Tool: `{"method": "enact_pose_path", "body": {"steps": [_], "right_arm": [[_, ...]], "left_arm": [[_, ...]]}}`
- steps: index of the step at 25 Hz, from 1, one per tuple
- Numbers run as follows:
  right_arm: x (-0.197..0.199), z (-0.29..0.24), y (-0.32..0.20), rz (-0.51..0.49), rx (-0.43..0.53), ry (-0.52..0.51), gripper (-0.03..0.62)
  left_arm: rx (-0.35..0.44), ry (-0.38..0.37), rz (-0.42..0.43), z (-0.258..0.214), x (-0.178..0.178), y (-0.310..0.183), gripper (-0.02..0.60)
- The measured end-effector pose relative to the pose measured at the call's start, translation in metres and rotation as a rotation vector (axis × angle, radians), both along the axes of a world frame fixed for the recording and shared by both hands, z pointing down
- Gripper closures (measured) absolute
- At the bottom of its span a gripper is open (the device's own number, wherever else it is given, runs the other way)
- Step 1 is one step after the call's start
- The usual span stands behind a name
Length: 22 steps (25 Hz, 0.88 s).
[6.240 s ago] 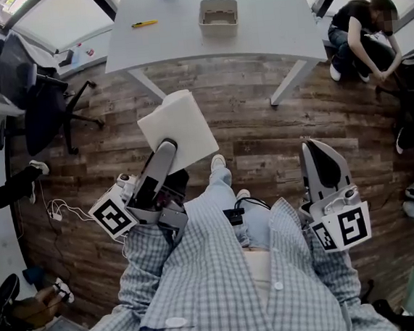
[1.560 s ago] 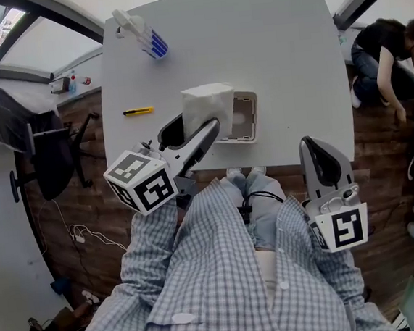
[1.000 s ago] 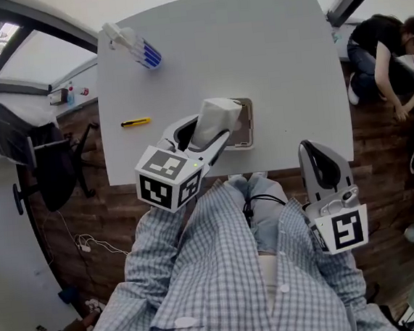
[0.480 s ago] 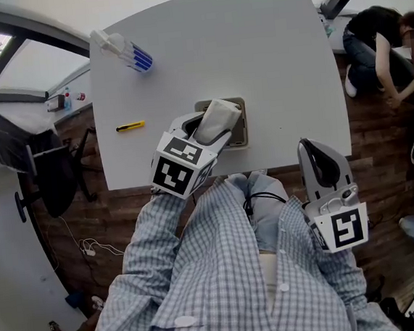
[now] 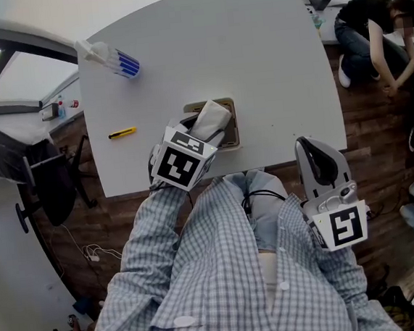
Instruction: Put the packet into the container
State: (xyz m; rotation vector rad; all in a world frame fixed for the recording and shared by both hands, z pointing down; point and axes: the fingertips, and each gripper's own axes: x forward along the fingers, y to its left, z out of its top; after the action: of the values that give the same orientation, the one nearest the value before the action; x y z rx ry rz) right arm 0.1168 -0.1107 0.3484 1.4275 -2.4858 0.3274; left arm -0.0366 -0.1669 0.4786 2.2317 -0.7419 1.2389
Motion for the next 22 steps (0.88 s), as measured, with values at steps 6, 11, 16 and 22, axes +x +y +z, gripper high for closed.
{"method": "enact_pose_path", "body": {"steps": [6, 11, 16, 22], "right_arm": [[0.006, 0.002, 0.0005, 0.009, -0.008, 0.001, 0.582], [0.0033, 0.0038, -0.0011, 0.002, -0.011, -0.001, 0.582], [0.0006, 0.0049, -0.0031, -0.007, -0.013, -0.002, 0.582], [0.0008, 0.0071, 0.0001, -0.019, -0.026, 0.002, 0.582]], "left_arm": [[-0.005, -0.044, 0.033, 0.0034, 0.005, -0.0001, 0.321], [0.01, -0.071, 0.055, 0.0056, 0.0041, 0.0024, 0.321], [0.031, -0.081, 0.046, 0.0084, 0.0033, 0.0023, 0.292], [0.03, -0.065, 0.041, 0.0061, 0.0045, 0.0005, 0.237]]}}
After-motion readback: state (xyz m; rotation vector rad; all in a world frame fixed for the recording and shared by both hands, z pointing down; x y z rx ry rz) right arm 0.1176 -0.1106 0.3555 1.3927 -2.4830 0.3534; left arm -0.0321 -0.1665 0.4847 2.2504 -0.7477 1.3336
